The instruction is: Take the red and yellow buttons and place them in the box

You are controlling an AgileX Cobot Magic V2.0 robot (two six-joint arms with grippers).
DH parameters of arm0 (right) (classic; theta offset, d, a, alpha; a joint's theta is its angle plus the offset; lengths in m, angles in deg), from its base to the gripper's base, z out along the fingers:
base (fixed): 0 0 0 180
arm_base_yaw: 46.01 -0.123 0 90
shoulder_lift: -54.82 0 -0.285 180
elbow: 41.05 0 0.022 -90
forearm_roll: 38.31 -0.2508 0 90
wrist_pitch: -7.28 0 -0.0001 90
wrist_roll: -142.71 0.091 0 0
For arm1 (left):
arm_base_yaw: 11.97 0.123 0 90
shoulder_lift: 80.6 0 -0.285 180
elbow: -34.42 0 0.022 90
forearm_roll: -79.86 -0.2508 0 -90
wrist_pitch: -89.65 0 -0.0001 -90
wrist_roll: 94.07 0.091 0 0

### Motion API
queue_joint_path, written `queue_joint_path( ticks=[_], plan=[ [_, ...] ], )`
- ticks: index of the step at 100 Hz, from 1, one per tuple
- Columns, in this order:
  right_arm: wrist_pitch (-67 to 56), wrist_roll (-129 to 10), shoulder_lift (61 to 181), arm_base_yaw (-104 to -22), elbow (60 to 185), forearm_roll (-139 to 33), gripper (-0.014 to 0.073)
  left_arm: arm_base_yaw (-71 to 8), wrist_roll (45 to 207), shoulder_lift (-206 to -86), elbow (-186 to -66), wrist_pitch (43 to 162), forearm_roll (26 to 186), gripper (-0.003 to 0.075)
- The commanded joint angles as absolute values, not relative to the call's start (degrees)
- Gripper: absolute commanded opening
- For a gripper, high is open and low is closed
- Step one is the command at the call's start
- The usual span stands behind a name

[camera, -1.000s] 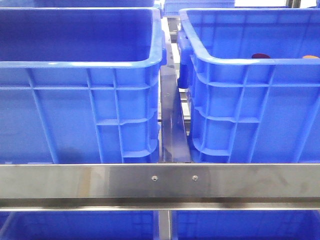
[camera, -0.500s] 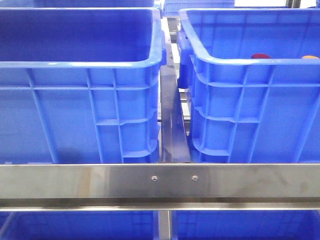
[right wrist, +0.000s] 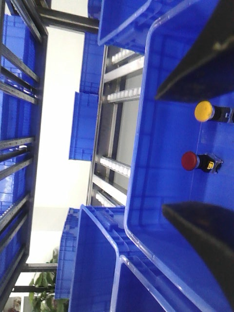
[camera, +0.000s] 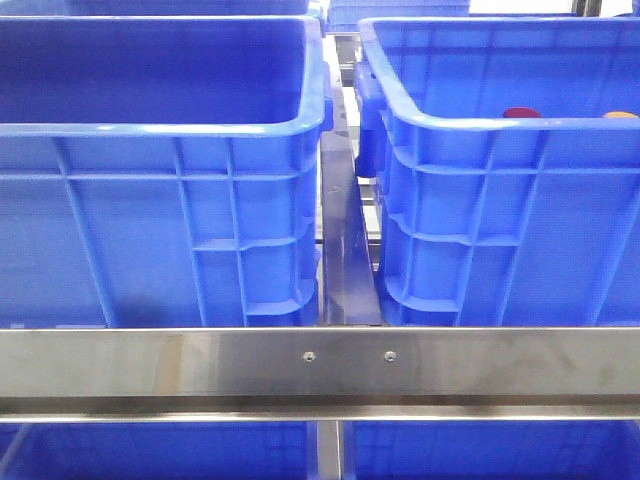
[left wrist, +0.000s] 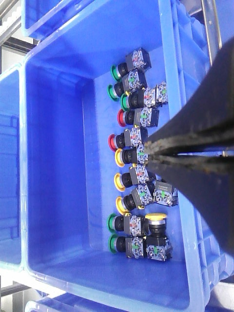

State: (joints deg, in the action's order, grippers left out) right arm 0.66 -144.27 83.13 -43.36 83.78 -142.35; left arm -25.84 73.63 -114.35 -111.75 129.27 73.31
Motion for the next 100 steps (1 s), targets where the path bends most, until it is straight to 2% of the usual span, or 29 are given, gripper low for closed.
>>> queue_joint_path(
  ticks=[1,16,26,100],
  plan=[
    [0.31,-144.07,81.72,-43.43,84.27,-148.25,0.0338,-25.68,73.12,-114.68,-113.12,125.47,73.4,-0.0019],
    [0.36,-144.07,81.3,-43.43,83.61,-148.25,0.0062,-25.68,73.12,-114.68,-113.12,125.47,73.4,-0.0019],
    [0.3,-144.07,81.3,-43.43,83.61,-148.25,-0.0074,-25.68,73.12,-114.68,-113.12,125.47,73.4,-0.0019],
    [0.24,-144.07,81.3,-43.43,83.61,-148.25,-0.0068,-25.68,73.12,-114.68,-113.12,125.47,73.4,-0.0019]
  ],
)
